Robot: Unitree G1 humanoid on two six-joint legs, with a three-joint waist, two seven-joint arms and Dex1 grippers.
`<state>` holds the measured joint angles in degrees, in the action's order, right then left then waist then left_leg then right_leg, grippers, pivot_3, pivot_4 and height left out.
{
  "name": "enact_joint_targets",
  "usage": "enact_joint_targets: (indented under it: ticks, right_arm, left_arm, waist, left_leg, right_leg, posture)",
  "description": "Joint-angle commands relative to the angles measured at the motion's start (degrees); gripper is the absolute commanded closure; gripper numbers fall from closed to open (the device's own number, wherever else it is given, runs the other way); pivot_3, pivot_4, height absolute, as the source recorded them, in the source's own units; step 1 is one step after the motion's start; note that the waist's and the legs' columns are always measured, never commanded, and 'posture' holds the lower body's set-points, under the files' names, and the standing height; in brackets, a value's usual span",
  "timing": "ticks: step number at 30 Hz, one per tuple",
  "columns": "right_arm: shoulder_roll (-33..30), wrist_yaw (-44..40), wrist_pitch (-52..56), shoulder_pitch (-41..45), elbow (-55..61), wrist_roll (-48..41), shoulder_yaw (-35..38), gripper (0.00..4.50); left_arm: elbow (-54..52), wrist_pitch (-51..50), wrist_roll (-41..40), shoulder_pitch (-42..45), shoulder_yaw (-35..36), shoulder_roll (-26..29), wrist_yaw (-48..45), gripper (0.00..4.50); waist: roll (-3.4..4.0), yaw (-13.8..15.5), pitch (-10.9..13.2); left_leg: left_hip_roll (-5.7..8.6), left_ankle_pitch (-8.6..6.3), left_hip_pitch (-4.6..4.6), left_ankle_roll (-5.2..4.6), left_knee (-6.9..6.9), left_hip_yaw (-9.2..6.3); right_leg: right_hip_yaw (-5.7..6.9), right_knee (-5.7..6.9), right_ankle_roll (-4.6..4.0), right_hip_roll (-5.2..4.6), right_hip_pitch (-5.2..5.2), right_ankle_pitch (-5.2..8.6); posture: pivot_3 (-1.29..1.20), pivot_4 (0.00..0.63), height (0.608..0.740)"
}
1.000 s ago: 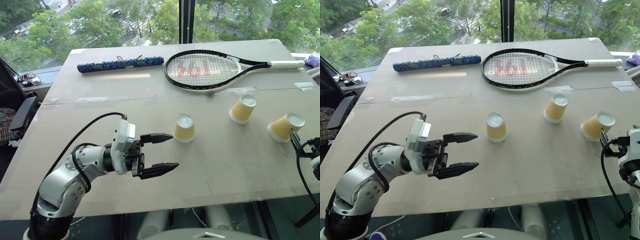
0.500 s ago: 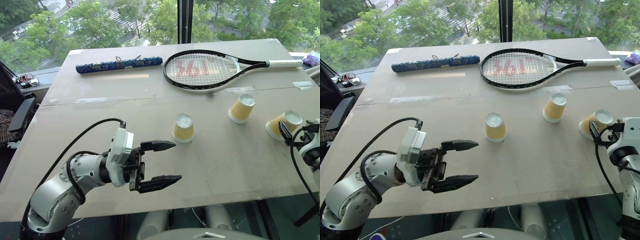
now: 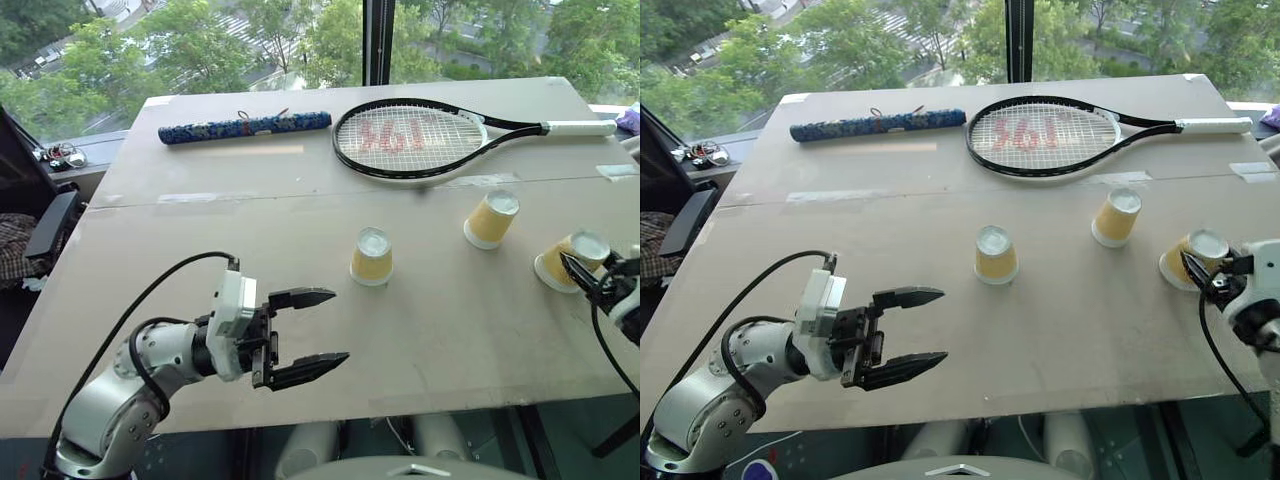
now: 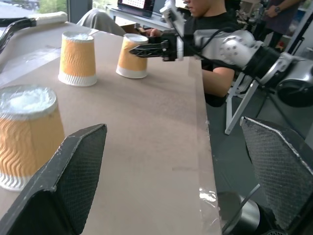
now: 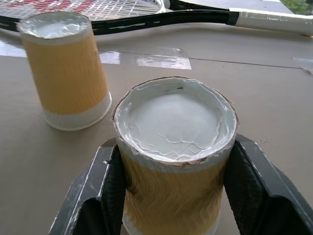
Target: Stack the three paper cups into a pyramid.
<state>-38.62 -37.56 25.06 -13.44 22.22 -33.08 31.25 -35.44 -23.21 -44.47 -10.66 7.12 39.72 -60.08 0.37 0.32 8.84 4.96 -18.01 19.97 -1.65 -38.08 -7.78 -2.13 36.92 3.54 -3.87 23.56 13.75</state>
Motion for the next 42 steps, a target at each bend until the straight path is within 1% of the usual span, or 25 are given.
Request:
enact_joint_targets:
  ticks: [1, 3, 6, 8, 10, 20, 25, 32, 42]
  right_arm:
    - [-2.1, -5.8, 1.3, 0.9, 10.1, -5.5, -4.2, 2.41]
    - [-1.5, -4.0, 1.4, 4.6, 11.5, -3.2, -10.4, 2.41]
    - [0.4, -0.7, 1.0, 11.0, 11.1, 3.0, -20.6, 2.41]
    - [1.6, 0.9, 0.4, 14.1, 9.1, 7.0, -25.0, 2.41]
    - [2.7, 0.5, -1.1, 17.0, 6.2, 9.5, -28.5, 2.41]
    - [6.9, -0.8, -6.5, 24.3, -4.4, 15.2, -33.7, 2.41]
    - [8.6, -1.3, -7.5, 26.2, -6.5, 16.2, -34.8, 2.41]
    - [9.3, -2.6, -7.9, 26.1, -6.0, 16.4, -35.8, 2.41]
    - [8.8, -3.5, -7.6, 24.1, -5.3, 17.8, -37.3, 2.41]
  left_arm:
    - [0.0, 4.4, 2.6, -1.0, 2.1, -1.1, 0.7, 0.00]
    - [0.5, 5.9, 3.9, -1.5, 2.4, -2.1, 1.4, 0.00]
    - [1.1, 7.8, 5.4, -1.8, 3.4, -2.5, 2.0, 0.00]
    - [0.6, 6.7, 3.7, -2.4, 4.2, -1.9, 1.8, 0.00]
    - [-0.9, 4.7, 0.9, -3.0, 5.3, -1.4, 2.4, 0.00]
    - [-6.9, 1.9, -3.1, -6.7, 8.3, -0.1, 5.6, 0.00]
    - [-8.0, 1.7, -4.3, -8.5, 10.8, 0.0, 6.9, 0.00]
    - [-9.6, 1.3, -4.9, -10.8, 12.3, -0.4, 9.2, 0.00]
    - [-9.5, 0.8, -5.5, -9.8, 12.1, 0.6, 10.8, 0.00]
  waist:
    - [-0.13, -0.6, 0.0]
    - [-0.31, -1.2, 0.0]
    - [-0.40, -1.0, 0.1]
    - [-0.44, -0.8, 0.1]
    - [-0.51, -0.3, 0.2]
    - [-0.50, 0.1, 0.2]
    - [-0.48, 0.1, 0.2]
    - [-0.48, 0.1, 0.2]
    - [-0.47, 0.1, 0.2]
  left_leg:
    - [-0.03, 0.00, -0.03, 0.00, 0.02, 0.03]
    - [-0.13, -0.03, -0.10, -0.05, 0.00, 0.10]
    - [-0.13, -0.02, -0.09, -0.03, -0.12, 0.18]
    - [-0.12, 0.00, -0.05, 0.01, -0.15, 0.15]
    - [-0.10, 0.00, 0.00, 0.01, -0.16, 0.09]
    - [-0.08, -0.08, 0.13, 0.03, -0.01, 0.06]
    - [-0.09, -0.08, 0.12, 0.03, -0.02, 0.06]
    - [-0.08, -0.08, 0.12, 0.03, -0.02, 0.06]
    - [-0.08, -0.08, 0.12, 0.04, -0.02, 0.06]
  right_leg:
    - [-0.03, 0.00, 0.00, 0.03, -0.01, 0.00]
    - [-0.09, 0.00, 0.00, 0.13, -0.04, 0.00]
    - [-0.10, -0.01, 0.00, 0.14, -0.05, -0.01]
    - [-0.09, -0.01, -0.01, 0.14, -0.04, -0.01]
    - [-0.03, -0.02, 0.00, 0.11, -0.01, -0.01]
    - [-0.04, -0.12, -0.01, 0.11, 0.19, -0.01]
    - [-0.04, -0.11, -0.01, 0.12, 0.19, -0.01]
    - [-0.04, -0.11, -0.01, 0.13, 0.19, -0.01]
    - [-0.03, -0.11, -0.01, 0.14, 0.19, -0.01]
  posture:
    - [0.00, 0.150, 0.740]
    - [0.00, 0.150, 0.740]
    - [0.00, 0.150, 0.740]
    - [0.00, 0.150, 0.740]
    - [0.00, 0.150, 0.740]
    - [0.00, 0.150, 0.740]
    - [0.00, 0.150, 0.740]
    - [0.00, 0.150, 0.740]
    - [0.00, 0.150, 0.740]
